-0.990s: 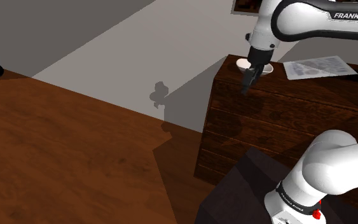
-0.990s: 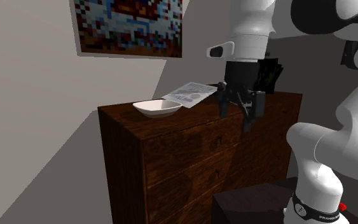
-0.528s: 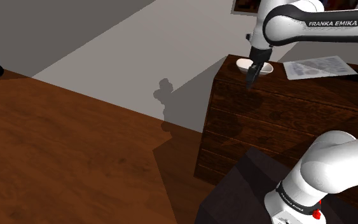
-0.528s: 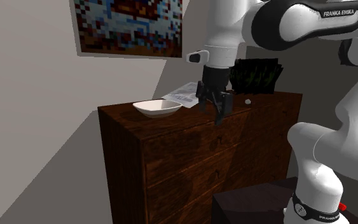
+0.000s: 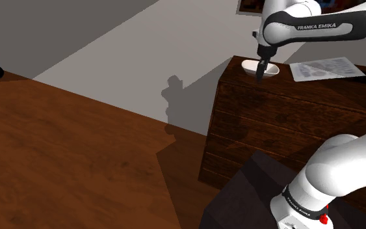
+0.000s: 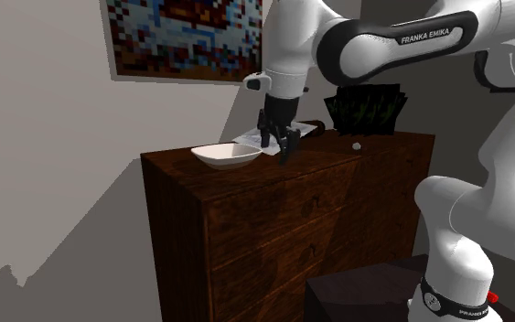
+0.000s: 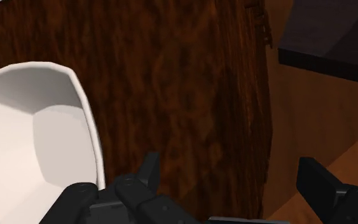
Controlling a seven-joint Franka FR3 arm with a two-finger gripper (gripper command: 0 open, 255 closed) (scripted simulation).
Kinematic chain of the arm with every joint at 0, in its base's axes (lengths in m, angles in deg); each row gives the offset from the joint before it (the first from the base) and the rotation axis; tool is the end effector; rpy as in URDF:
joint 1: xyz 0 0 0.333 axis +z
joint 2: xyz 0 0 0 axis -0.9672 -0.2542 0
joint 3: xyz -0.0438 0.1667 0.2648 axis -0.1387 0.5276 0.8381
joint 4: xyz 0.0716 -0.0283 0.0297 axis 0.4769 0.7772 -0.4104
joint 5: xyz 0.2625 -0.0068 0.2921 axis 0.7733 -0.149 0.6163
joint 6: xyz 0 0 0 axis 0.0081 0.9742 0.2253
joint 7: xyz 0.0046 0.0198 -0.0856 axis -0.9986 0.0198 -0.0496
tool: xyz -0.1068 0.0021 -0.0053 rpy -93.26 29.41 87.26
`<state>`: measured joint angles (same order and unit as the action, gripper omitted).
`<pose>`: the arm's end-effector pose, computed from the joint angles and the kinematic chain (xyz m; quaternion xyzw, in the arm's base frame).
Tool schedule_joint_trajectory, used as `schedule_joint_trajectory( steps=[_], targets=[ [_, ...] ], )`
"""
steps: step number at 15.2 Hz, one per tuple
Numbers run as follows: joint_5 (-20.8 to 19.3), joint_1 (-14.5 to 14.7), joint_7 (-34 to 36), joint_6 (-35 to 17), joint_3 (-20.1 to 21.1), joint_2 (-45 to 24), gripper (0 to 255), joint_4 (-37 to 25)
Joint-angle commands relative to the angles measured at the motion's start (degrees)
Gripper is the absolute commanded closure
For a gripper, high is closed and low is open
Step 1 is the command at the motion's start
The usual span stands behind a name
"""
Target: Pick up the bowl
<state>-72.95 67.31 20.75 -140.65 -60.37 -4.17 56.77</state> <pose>0.3745 -0.1840 0.5757 0.9786 0.1155 -0.0191 0.1691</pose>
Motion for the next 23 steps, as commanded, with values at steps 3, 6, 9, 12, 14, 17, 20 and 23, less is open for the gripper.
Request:
schedule_joint_trajectory(
  steps=[3, 6, 9, 12, 14, 17, 20, 23],
  targets=[
    [-3.8, -1.0, -4.0, -3.3, -2.2, -5.4, 0, -4.5],
    [-6.1, -1.7, -6.9, -5.8, -3.9, -9.6, 0, -8.4],
    [-7.7, -2.3, -9.5, -7.9, -5.2, -13.5, 0, -12.2],
    [-8.2, -2.5, -8.5, -9.9, -5.4, -13.5, 0, -10.0],
    [-8.5, -2.6, -7.8, -11.2, -5.5, -13.6, 0, -8.6],
    [-9.0, -2.7, -7.0, -13.0, -5.7, -13.8, 0, -6.9],
    [-9.1, -2.7, -6.9, -13.0, -5.7, -13.7, 255, -6.8],
    [-9.1, -2.7, -6.9, -13.0, -5.7, -13.7, 255, -6.8]
  ],
)
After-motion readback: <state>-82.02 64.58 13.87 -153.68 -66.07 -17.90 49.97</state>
